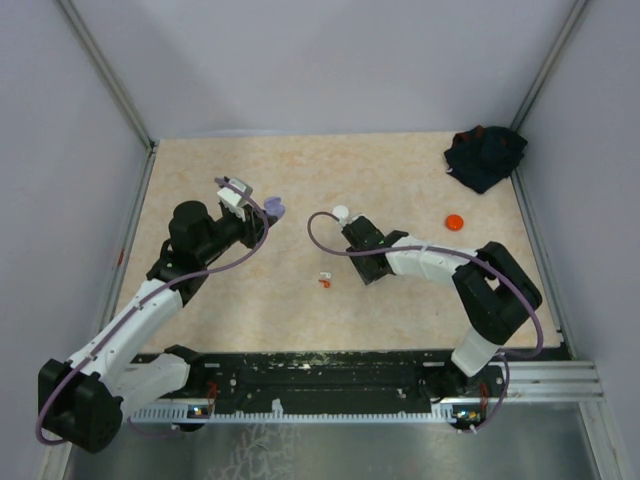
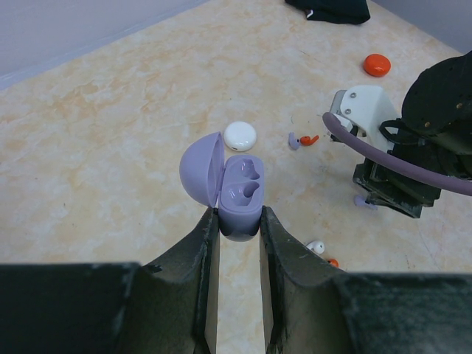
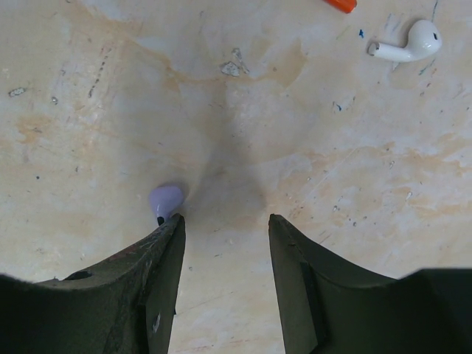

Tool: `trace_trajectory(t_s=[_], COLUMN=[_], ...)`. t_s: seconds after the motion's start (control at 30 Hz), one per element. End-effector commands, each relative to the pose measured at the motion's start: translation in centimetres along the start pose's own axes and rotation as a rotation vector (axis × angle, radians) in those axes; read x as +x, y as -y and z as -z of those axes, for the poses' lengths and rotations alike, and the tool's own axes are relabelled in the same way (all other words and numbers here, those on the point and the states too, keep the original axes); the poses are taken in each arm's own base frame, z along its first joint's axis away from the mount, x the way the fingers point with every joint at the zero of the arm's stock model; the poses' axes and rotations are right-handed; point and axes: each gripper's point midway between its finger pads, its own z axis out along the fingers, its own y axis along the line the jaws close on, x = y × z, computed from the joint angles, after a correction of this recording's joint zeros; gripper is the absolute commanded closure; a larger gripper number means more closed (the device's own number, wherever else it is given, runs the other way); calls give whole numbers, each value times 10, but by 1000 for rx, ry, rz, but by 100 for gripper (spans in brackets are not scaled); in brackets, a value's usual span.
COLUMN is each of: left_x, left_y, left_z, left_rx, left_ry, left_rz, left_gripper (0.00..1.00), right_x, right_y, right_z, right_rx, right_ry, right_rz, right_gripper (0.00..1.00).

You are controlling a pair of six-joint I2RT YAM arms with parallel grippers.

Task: Insert the wireless bluetooth earbuds into the charging case
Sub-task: Pick up the earbud from the center of the board.

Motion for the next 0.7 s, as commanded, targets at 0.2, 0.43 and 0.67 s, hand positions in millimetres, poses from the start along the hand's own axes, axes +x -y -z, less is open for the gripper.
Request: trace_trajectory(t_s=[0.2,0.43,0.67], left_x=[-12,-12,-12], left_y=[1,1,1], left_z=[2,2,2], left_rx=[9,10,12], left_ry=[45,45,47], left_rz=[-5,-4,-2], left_gripper=[99,99,99], right_x=[-24,-39,-44], right_y=[2,-2,-18], right_z=[17,35,36], right_rx=[-31,-76,-155], right_ry=[81,119,110], right_rz=[-41,-65,-104], right_gripper=[51,52,54])
